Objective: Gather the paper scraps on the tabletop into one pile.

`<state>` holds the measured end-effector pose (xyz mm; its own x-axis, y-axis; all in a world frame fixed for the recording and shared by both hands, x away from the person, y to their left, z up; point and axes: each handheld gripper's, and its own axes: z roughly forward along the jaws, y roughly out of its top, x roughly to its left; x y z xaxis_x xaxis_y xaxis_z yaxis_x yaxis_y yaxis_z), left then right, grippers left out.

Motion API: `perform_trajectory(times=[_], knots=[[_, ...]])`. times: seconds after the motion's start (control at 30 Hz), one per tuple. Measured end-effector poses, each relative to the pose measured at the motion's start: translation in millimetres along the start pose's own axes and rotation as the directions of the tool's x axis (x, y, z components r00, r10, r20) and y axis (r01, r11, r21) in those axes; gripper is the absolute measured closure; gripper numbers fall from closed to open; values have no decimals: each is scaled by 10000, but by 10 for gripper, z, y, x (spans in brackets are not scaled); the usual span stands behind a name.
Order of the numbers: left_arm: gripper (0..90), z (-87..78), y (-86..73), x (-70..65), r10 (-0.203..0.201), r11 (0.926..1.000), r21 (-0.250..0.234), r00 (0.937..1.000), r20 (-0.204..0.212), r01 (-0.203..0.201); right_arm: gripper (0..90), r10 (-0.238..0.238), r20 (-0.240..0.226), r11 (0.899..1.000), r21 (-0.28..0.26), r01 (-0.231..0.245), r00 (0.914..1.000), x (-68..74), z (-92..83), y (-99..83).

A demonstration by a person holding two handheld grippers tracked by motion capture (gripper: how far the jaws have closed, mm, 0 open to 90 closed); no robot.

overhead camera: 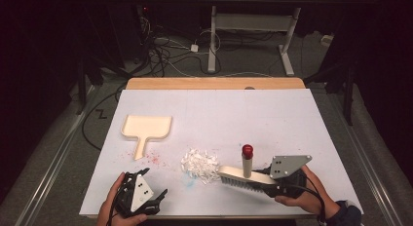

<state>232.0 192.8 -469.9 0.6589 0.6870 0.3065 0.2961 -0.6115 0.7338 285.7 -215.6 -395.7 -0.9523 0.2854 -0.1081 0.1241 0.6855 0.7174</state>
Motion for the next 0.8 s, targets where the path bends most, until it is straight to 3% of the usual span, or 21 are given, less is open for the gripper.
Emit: perform_trajectory(times=[0.1, 0.17, 0.37, 0.5, 0.63, 0.8], knots=[[158, 3, 3, -1, -37, 10000, -43, 10000, 35, 37, 678, -66, -141, 9989, 458, 73, 9999, 18, 141, -48], [158, 6, 4, -2, -19, 10000, -47, 10000, 68, 20, 678, -86, -232, 9994, 342, 94, 9997, 13, 225, -31], [158, 32, 7, 14, -103, 9999, -52, 9998, 162, 104, 679, -383, 253, 9993, -22, 383, 9989, -85, 514, 118], [158, 43, 9, 5, -74, 10000, -34, 9997, 231, 75, 678, -491, 248, 9986, -161, 495, 9985, -117, 651, 231], [158, 59, 14, 1, -49, 10000, -4, 9996, 270, 49, 678, -243, 277, 9980, -572, 259, 9993, -147, 590, 271], [158, 54, 15, -9, 69, 10000, 37, 9997, 255, -70, 677, 262, 178, 9948, -984, -243, 9995, -182, 342, 238]])
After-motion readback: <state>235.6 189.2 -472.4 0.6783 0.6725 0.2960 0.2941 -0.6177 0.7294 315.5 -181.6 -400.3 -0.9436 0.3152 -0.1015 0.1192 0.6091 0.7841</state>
